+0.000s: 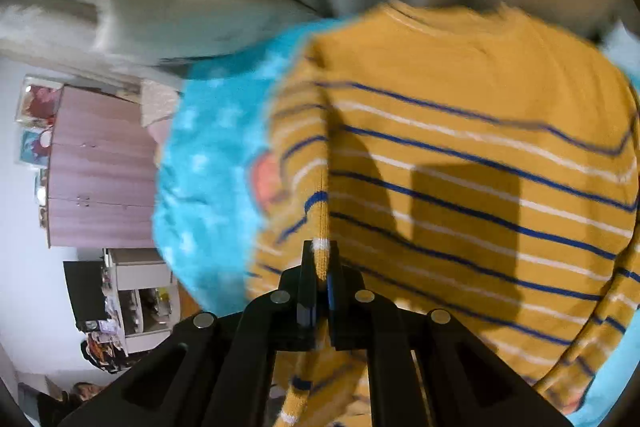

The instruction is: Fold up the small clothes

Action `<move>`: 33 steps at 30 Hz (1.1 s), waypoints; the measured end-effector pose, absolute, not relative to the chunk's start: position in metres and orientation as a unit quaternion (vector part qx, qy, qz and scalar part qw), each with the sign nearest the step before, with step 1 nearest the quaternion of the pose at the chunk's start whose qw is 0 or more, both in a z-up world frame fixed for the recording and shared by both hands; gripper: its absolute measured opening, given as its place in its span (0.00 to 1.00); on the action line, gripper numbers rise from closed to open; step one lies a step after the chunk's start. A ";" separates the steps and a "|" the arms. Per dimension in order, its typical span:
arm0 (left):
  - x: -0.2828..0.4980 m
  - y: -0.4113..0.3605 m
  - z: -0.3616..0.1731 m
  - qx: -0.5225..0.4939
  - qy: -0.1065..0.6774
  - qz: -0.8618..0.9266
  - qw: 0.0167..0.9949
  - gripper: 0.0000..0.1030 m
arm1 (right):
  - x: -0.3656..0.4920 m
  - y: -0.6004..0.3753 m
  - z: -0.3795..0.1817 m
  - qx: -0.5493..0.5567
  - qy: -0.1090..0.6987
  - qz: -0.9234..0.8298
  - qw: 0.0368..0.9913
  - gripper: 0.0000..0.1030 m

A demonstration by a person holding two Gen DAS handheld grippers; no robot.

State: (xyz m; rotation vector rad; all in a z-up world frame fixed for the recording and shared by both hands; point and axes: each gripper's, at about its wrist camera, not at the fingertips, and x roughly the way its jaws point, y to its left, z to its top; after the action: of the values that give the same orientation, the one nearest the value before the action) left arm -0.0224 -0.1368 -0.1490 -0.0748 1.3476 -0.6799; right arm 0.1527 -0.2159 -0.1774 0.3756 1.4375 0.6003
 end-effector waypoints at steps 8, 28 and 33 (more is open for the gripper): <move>-0.040 -0.123 -0.168 -0.059 0.633 -0.252 0.730 0.48 | 0.134 -0.272 -0.250 0.217 0.653 0.243 0.684 0.58; 0.077 0.007 -0.195 -0.192 0.608 -0.025 0.770 0.59 | 0.065 -0.269 -0.208 0.118 0.640 0.243 0.719 0.59; 0.116 0.032 -0.214 -0.206 0.611 -0.023 0.764 0.59 | 0.138 -0.239 -0.157 0.160 0.585 0.286 0.742 0.78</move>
State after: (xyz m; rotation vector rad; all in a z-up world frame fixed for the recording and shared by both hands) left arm 0.1165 0.0317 -0.2142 -0.4483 1.3274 -0.0509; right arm 0.1381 -0.2386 -0.1574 0.3504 1.2823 0.6272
